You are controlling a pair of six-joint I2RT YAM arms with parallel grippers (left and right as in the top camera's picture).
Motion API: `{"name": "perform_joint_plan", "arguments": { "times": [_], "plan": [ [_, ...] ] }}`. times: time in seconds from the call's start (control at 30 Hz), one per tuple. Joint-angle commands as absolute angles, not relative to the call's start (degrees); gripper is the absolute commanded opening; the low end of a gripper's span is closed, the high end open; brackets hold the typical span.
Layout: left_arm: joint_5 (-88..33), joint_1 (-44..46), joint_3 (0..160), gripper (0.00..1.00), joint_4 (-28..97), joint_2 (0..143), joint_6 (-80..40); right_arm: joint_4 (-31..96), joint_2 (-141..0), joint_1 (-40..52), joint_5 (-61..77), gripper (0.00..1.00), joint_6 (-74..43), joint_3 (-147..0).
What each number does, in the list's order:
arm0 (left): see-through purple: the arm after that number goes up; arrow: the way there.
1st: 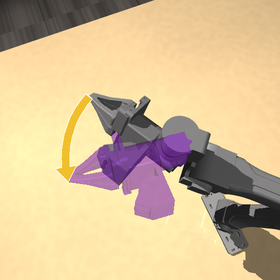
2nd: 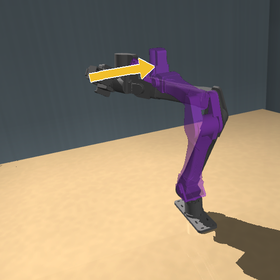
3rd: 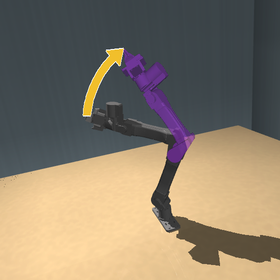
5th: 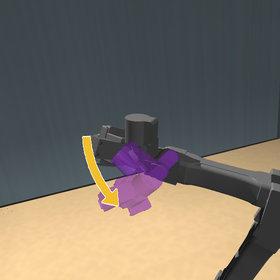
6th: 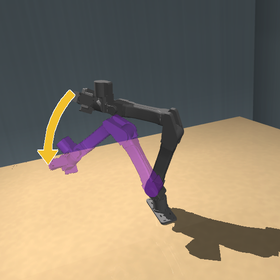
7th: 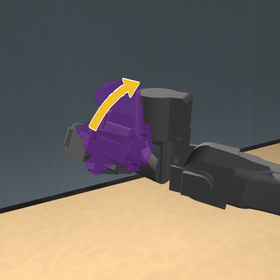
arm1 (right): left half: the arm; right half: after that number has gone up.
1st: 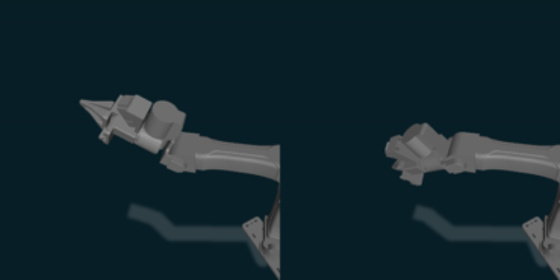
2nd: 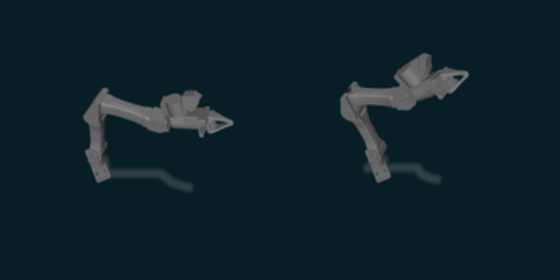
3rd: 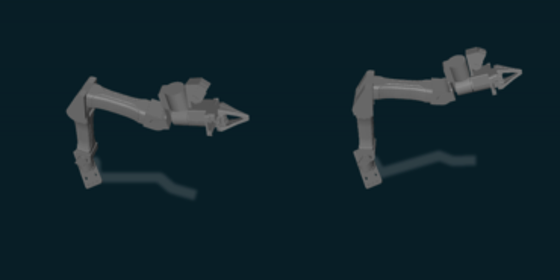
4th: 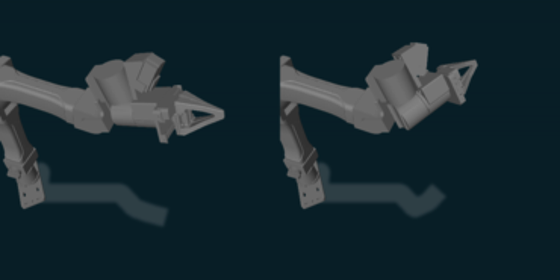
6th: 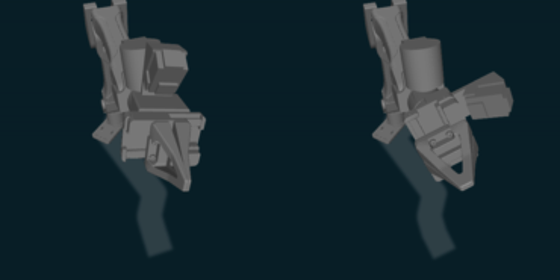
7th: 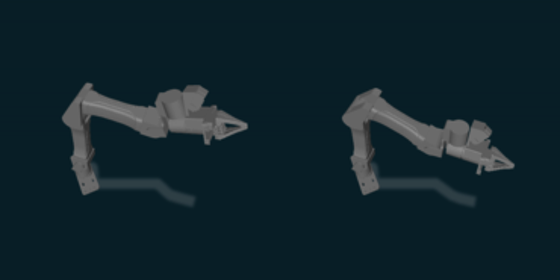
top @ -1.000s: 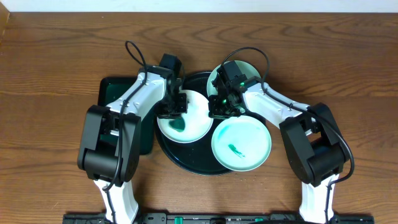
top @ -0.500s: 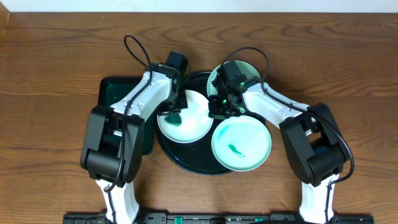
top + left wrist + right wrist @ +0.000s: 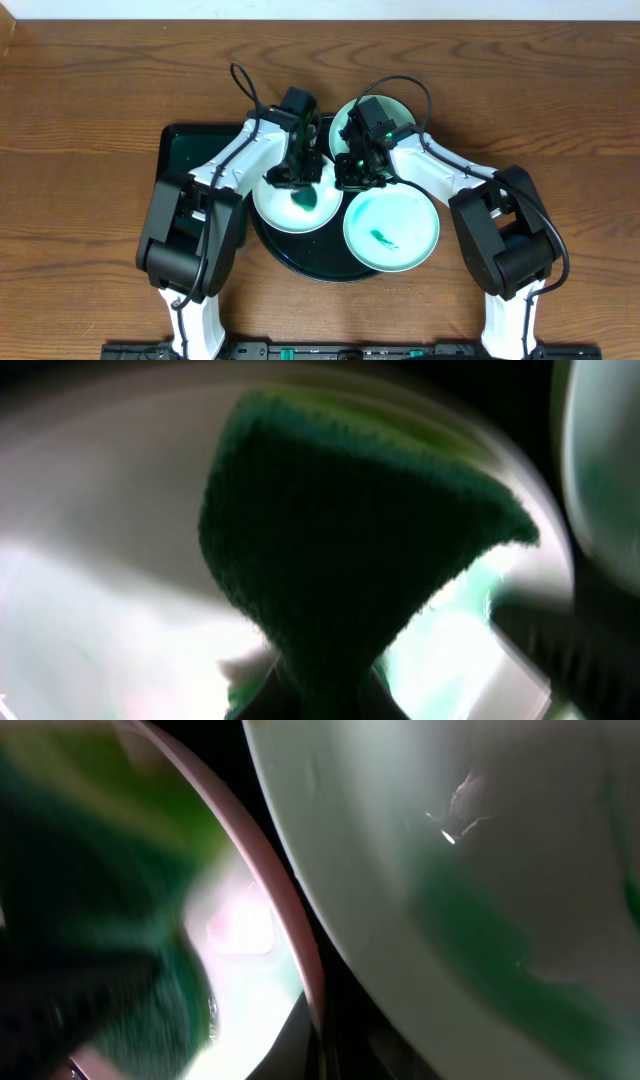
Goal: Clean dirty plates on tray and stack at the side
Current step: 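Scrub the white plate with the sponge in the left gripper, then lift the white plate with the right gripper, retract the left arm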
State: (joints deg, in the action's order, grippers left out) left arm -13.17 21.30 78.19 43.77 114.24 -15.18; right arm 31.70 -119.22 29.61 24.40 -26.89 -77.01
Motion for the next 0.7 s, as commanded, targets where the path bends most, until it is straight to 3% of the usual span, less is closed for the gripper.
{"name": "perform_joint_plan", "arguments": {
  "times": [0.0,0.07,0.2,0.47,0.67],
  "plan": [
    [3.62,19.64,78.11,0.07,38.35,115.09,-17.21,32.12,-121.84,31.18,22.92,0.01,-26.28,-76.27],
    [10.39,19.09,78.98,0.07,38.5,115.07,-17.21,32.12,-121.84,31.2,22.52,0.01,-26.3,-76.27],
    [12.27,16.58,83.77,0.07,46.5,114.15,-17.26,32.03,-121.84,31.22,22.26,0.01,-26.85,-76.34],
    [6.79,13.06,90.13,0.07,60.95,105.34,-16.56,33.34,-120.42,31.4,23.11,0.01,-24.4,-77.21],
    [0.43,7.18,90.39,0.07,65.43,91.9,-16.56,40.91,-114.24,33.3,11.53,0.01,-19.14,-82.96]
  ]
}}
